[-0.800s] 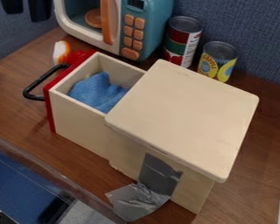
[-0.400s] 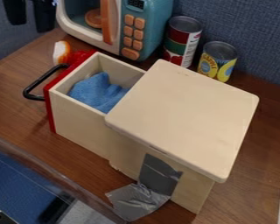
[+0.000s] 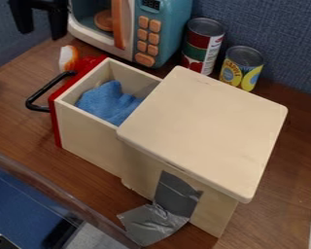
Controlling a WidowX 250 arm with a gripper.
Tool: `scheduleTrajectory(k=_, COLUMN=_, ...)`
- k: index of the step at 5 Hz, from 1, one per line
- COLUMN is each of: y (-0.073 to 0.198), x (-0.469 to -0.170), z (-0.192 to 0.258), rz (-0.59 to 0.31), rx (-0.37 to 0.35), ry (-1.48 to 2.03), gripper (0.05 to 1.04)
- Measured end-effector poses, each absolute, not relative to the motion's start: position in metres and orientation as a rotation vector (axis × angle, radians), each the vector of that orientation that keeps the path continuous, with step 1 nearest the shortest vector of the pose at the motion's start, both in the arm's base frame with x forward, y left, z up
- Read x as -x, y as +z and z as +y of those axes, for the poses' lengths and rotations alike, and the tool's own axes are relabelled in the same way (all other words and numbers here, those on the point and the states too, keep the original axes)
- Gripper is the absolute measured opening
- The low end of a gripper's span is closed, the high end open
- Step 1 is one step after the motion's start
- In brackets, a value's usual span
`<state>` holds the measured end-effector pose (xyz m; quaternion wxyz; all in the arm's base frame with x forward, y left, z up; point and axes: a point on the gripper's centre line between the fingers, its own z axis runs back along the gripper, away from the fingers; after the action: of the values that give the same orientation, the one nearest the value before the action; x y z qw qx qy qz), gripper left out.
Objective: Sacar la cosa de el microondas y ponerla en el cajón
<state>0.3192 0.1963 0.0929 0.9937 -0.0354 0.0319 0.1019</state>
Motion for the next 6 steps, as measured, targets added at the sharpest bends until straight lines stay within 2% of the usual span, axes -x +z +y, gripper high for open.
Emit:
scheduleTrajectory(k=2, y=0.058, x=-0.348, z=0.205, rz=0.013, rx=0.071, ry=0.318, gripper=1.001)
scheduleTrajectory(k=3, y=0.055, x=-0.362, z=0.204, rz=-0.052, rx=0.045, ry=0.357, gripper=1.000)
scheduleTrajectory(k=6, y=0.027, x=-0.380, z=0.214, rz=-0.050, rx=0.041, ry=0.472, gripper=0.999)
